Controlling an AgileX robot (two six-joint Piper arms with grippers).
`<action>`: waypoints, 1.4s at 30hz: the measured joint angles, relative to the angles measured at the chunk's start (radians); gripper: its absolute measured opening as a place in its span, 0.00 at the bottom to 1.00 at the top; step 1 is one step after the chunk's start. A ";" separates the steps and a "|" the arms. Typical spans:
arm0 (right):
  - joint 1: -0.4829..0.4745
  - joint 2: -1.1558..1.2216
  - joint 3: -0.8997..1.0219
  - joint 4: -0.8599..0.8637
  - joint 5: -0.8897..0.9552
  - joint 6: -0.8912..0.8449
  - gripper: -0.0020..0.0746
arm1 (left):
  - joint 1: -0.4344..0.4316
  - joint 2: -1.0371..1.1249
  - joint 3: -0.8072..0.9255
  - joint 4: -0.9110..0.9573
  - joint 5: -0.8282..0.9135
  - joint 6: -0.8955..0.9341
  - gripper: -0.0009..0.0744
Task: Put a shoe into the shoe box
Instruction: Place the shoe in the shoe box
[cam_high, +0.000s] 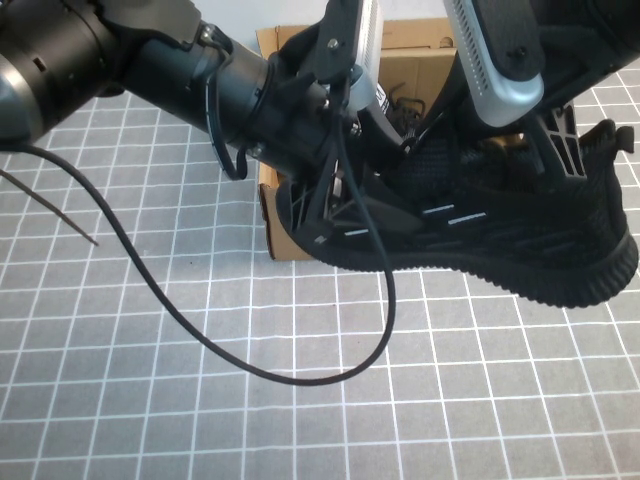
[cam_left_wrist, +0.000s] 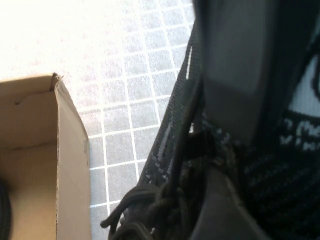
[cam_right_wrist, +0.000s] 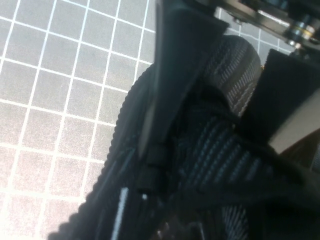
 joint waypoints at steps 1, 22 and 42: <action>0.000 0.000 0.000 -0.001 0.002 0.000 0.02 | 0.000 0.001 0.000 -0.005 0.000 0.000 0.45; 0.000 0.000 0.000 -0.023 0.000 0.249 0.13 | 0.000 0.003 -0.001 0.006 -0.040 -0.064 0.06; 0.000 -0.206 -0.001 -0.330 -0.015 0.917 0.26 | 0.000 0.013 0.001 0.144 -0.329 -0.107 0.04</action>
